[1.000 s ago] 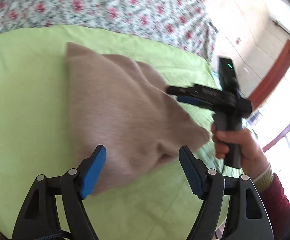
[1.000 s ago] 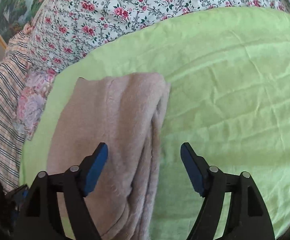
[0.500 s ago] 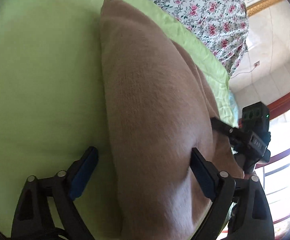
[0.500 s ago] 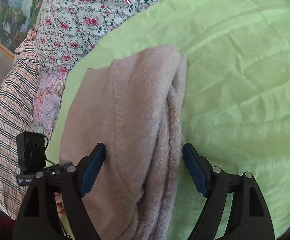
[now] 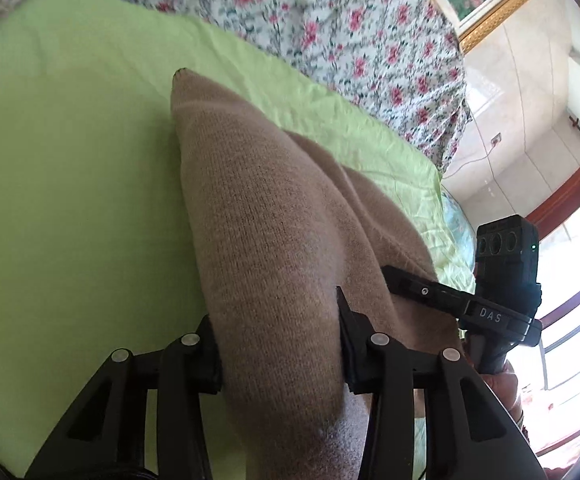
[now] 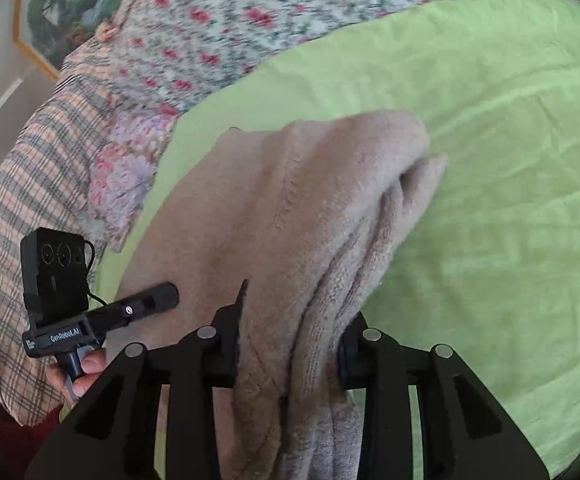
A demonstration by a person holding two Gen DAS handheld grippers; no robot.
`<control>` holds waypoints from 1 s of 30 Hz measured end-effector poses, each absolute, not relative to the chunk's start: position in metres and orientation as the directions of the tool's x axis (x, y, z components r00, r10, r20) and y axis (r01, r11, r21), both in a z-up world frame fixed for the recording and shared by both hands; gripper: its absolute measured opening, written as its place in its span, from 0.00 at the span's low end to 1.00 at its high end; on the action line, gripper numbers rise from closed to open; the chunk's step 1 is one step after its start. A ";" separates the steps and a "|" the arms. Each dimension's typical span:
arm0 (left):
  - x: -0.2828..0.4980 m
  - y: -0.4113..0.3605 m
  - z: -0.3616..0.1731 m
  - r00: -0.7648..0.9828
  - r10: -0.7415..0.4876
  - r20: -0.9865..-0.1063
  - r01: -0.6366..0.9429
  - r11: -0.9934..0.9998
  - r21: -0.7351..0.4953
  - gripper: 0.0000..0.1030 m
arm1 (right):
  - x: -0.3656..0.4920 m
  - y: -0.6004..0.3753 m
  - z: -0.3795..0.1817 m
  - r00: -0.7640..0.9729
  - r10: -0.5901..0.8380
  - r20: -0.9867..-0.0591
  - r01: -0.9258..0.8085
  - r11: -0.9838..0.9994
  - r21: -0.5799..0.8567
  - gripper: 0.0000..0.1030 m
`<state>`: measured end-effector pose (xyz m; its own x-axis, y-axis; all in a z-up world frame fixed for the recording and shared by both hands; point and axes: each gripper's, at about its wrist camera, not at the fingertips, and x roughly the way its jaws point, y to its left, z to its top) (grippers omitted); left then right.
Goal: Fold small clothes
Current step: 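Grasp the folded sweater edge with the right gripper and fold it over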
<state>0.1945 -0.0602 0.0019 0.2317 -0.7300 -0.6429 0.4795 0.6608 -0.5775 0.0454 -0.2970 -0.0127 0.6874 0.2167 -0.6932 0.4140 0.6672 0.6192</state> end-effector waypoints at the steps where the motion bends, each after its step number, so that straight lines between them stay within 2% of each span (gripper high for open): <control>1: 0.190 -0.048 0.008 0.245 -0.725 -0.644 0.479 0.668 -0.570 0.41 | 0.051 -0.288 -0.012 0.696 0.232 -0.679 0.395 0.667 0.632 0.34; 6: 0.167 0.021 0.031 0.325 -0.669 -0.668 0.469 0.727 -0.501 0.41 | 0.091 -0.235 -0.015 0.716 0.335 -0.613 0.288 0.658 0.696 0.34; 10: 0.156 0.072 0.018 0.344 -0.628 -0.698 0.418 0.768 -0.486 0.42 | 0.115 -0.196 -0.029 0.681 0.386 -0.623 0.254 0.673 0.694 0.34; 13: 0.154 0.089 -0.009 0.316 -0.602 -0.733 0.367 0.790 -0.491 0.47 | 0.121 -0.180 -0.046 0.634 0.350 -0.689 0.303 0.708 0.638 0.36; 15: 0.144 0.100 -0.018 0.324 -0.619 -0.716 0.358 0.780 -0.512 0.50 | 0.116 -0.182 -0.049 0.633 0.348 -0.692 0.321 0.696 0.643 0.38; 17: 0.134 0.106 -0.016 0.344 -0.631 -0.696 0.366 0.772 -0.520 0.52 | 0.109 -0.184 -0.048 0.633 0.320 -0.705 0.355 0.689 0.631 0.46; 22: 0.120 0.118 -0.015 0.361 -0.623 -0.694 0.365 0.779 -0.510 0.58 | 0.088 -0.188 -0.039 0.641 0.274 -0.717 0.411 0.667 0.622 0.56; 28: 0.117 0.134 -0.009 0.398 -0.591 -0.702 0.324 0.806 -0.495 0.70 | 0.070 -0.193 -0.014 0.688 0.221 -0.691 0.424 0.651 0.630 0.57; 30: 0.118 0.139 -0.008 0.403 -0.581 -0.708 0.315 0.814 -0.489 0.70 | 0.076 -0.194 -0.009 0.699 0.219 -0.681 0.415 0.652 0.635 0.57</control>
